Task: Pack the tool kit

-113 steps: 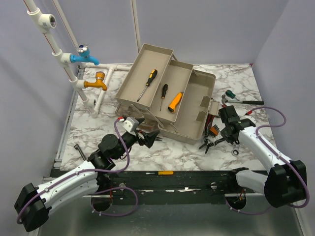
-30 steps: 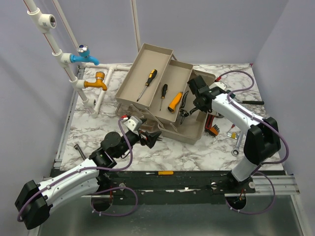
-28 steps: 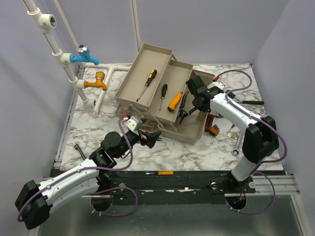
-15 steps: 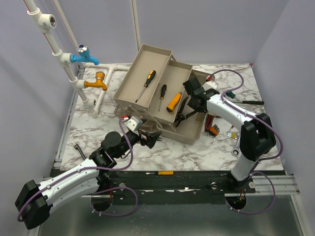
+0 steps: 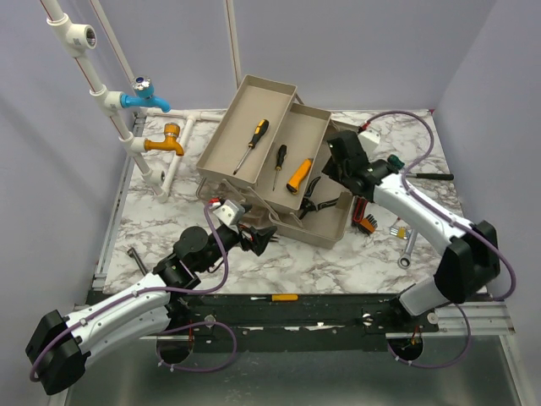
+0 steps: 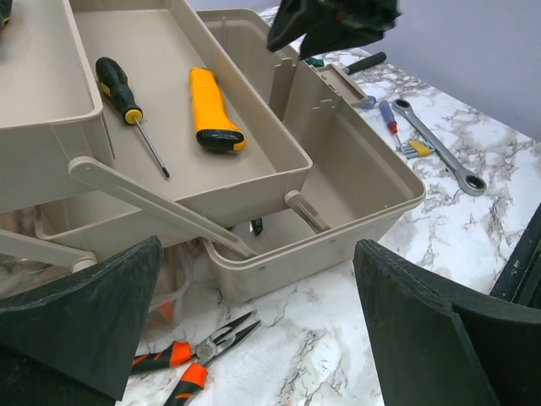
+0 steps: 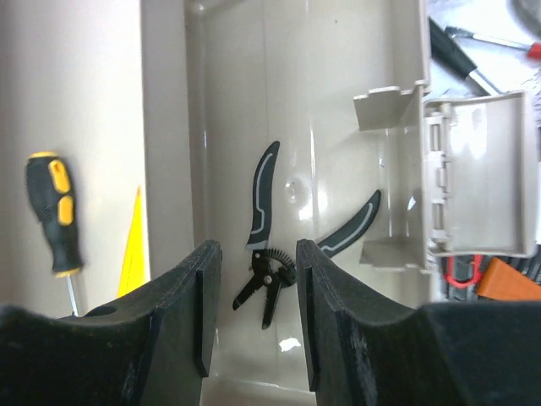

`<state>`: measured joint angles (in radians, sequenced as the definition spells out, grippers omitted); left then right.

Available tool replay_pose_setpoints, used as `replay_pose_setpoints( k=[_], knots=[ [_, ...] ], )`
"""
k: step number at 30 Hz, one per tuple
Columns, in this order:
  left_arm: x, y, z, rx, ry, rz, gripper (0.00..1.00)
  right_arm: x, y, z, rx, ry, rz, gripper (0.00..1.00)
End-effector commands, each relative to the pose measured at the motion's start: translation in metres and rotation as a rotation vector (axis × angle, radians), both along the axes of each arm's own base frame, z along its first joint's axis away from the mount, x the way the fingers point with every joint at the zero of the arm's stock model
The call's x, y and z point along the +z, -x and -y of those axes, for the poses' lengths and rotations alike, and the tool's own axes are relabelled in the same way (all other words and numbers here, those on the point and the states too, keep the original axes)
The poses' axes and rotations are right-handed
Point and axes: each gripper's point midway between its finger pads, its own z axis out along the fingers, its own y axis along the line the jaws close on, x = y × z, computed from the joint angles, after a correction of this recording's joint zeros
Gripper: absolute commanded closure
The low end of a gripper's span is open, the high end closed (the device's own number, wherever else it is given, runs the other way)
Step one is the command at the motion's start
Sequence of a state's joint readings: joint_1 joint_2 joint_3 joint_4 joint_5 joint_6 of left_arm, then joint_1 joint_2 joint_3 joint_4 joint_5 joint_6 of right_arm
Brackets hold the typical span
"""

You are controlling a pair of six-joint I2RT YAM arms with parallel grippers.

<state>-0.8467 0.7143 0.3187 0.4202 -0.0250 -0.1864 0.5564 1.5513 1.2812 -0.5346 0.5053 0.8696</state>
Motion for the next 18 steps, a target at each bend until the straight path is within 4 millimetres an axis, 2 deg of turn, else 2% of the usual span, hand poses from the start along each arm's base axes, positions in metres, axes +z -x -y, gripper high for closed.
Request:
replay_pose_setpoints(
  k=[1,6,9,13,16,17,18],
  knots=[
    [0.02,0.003,0.003,-0.017,0.033,0.039,0.01,0.043,0.012,0.022,0.032,0.047,0.155,0.54],
    [0.019,0.002,0.003,-0.016,0.032,0.033,0.01,0.065,0.038,0.061,-0.03,0.125,0.239,0.54],
    [0.02,0.002,0.003,-0.017,0.034,0.03,0.01,0.066,0.057,0.089,-0.103,0.187,0.237,0.54],
    [0.02,0.003,0.004,-0.022,0.039,0.028,0.01,0.051,0.082,0.126,-0.212,0.247,0.169,0.54],
    [0.021,0.004,0.004,-0.026,0.041,0.026,0.01,0.038,0.097,0.148,-0.282,0.222,0.138,0.52],
    [0.021,0.005,0.004,-0.028,0.043,0.026,0.01,0.031,0.101,0.156,-0.301,0.219,0.123,0.49],
    [0.021,0.005,0.004,-0.029,0.044,0.025,0.01,0.027,0.105,0.166,-0.338,0.201,0.116,0.42]
  ],
)
